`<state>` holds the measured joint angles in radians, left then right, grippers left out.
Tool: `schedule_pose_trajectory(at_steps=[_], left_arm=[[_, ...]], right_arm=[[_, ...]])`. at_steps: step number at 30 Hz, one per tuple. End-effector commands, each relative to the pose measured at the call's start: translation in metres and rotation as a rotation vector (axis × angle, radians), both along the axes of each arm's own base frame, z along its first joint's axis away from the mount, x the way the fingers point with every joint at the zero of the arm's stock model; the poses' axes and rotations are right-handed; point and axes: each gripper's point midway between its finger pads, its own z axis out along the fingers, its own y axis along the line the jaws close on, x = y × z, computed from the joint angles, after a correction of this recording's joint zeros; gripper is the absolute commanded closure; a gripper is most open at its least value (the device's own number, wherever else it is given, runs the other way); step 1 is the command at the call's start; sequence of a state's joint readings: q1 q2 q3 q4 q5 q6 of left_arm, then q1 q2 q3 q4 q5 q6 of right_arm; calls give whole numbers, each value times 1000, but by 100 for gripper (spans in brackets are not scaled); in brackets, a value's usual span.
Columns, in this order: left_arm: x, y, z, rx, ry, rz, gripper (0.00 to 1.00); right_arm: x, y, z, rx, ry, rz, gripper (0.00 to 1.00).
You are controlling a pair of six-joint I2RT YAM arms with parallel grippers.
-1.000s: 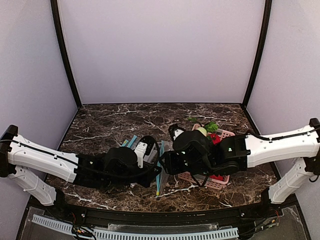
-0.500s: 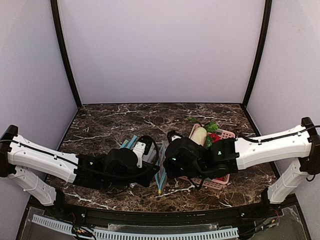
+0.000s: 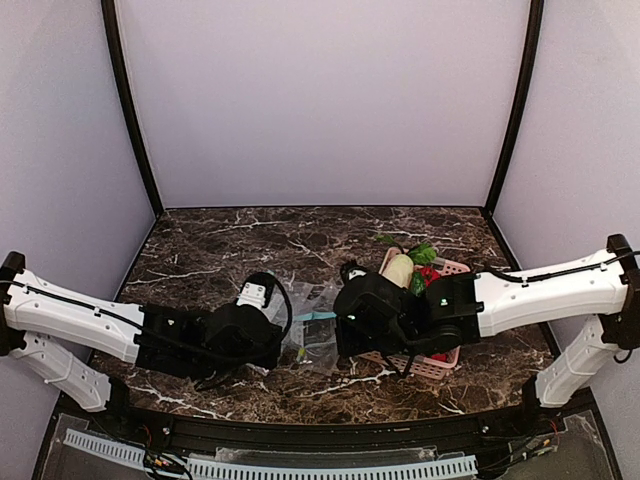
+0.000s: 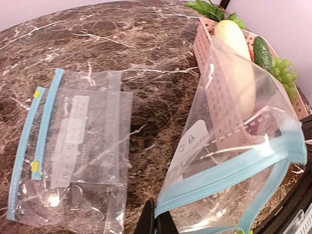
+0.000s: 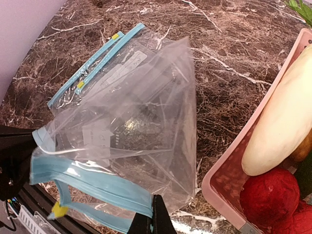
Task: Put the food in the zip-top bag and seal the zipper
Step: Open the zipper food storage bag at the center of the board.
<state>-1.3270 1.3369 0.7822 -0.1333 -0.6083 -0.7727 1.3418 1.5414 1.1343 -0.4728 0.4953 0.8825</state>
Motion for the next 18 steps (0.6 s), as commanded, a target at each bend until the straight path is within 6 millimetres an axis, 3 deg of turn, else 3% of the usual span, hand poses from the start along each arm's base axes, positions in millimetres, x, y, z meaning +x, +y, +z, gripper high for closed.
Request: schedule_pose_trajectory(at_steps=[1, 5, 10, 16, 18], left_arm=[[9, 45, 9, 118, -56, 139, 99], [9, 49, 11, 104, -59, 142, 99], [-1, 18, 17, -38, -42, 10, 92], [-19, -10, 32, -138, -23, -169, 69], [-24, -15, 39, -144, -27, -228, 55]], right_arm=[[2, -16, 12, 10, -12, -45, 100], [-1, -14, 12, 13, 0, -29, 100], [-8, 3, 16, 56, 20, 40, 100], [-17, 16, 22, 116, 40, 114, 100], [-20, 19, 23, 115, 46, 141, 100]])
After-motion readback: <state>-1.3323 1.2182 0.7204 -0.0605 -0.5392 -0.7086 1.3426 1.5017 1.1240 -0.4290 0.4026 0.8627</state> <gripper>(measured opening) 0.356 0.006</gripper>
